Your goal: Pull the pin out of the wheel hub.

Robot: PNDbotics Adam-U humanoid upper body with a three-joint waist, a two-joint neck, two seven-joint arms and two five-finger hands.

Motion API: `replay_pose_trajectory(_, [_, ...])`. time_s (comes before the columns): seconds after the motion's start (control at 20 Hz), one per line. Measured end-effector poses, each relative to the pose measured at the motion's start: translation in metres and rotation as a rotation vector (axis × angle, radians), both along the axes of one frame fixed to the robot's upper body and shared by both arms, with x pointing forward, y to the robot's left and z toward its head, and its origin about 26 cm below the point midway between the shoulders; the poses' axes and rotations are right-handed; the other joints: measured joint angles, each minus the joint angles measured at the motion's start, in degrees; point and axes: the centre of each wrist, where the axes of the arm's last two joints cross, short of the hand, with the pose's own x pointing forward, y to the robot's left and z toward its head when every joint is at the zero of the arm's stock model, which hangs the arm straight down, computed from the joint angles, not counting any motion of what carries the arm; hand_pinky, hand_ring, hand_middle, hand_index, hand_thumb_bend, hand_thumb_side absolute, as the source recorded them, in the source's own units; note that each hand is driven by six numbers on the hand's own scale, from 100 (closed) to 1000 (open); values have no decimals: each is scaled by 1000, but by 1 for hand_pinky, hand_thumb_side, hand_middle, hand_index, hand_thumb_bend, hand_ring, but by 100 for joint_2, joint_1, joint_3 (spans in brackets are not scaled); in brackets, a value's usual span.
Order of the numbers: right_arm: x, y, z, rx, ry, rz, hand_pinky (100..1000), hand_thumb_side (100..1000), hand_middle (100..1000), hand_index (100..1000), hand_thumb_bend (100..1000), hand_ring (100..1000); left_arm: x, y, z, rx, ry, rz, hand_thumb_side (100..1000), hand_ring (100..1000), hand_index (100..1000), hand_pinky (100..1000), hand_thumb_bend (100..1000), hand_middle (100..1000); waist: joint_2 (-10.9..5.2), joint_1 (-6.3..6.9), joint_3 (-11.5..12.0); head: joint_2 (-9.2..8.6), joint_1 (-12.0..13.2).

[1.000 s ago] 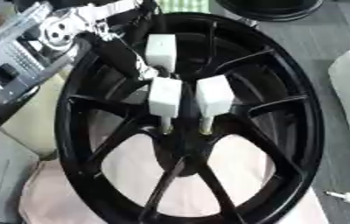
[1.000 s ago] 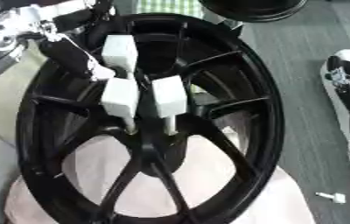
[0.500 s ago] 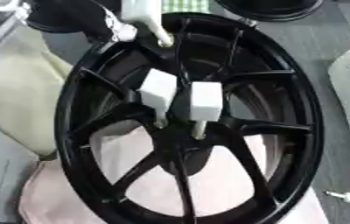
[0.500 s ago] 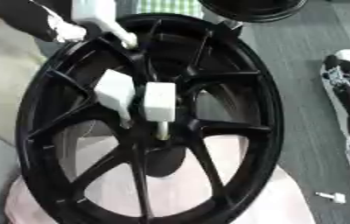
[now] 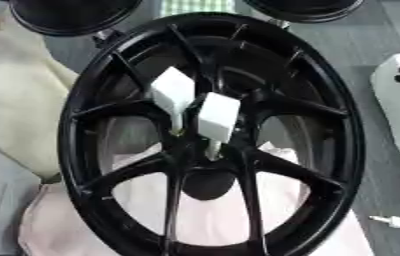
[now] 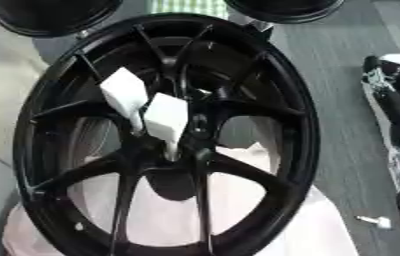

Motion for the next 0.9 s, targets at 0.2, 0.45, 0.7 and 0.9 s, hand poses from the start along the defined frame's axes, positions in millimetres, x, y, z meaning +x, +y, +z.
replay_pose_trajectory(0.2, [-1, -6, 6, -5, -19, -23, 875, 583, 679, 738, 330, 746, -11, 55, -12, -109, -51, 175, 100, 180, 337, 479, 439, 205, 0, -4, 79, 37, -85])
replay_pose_trajectory(0.45, [-2, -12, 14, -3, -48, -50, 874, 586, 679, 738, 321, 746, -23, 104, -45, -217, -77, 346, 100, 184, 352, 485, 452, 211, -4, -4, 162, 53, -199])
replay_pose_trajectory(0.7, [-3, -14, 16, 4, -56, -62, 874, 582, 679, 738, 323, 745, -31, 137, -93, -348, -77, 474, 100, 237, 440, 509, 579, 273, -38, -9, 200, 55, -342])
replay_pose_trajectory(0.9, [-3, -14, 16, 7, -58, -64, 873, 582, 679, 738, 321, 745, -36, 149, -131, -461, -70, 548, 192, 453, 625, 655, 793, 482, -62, -41, 205, 53, -397])
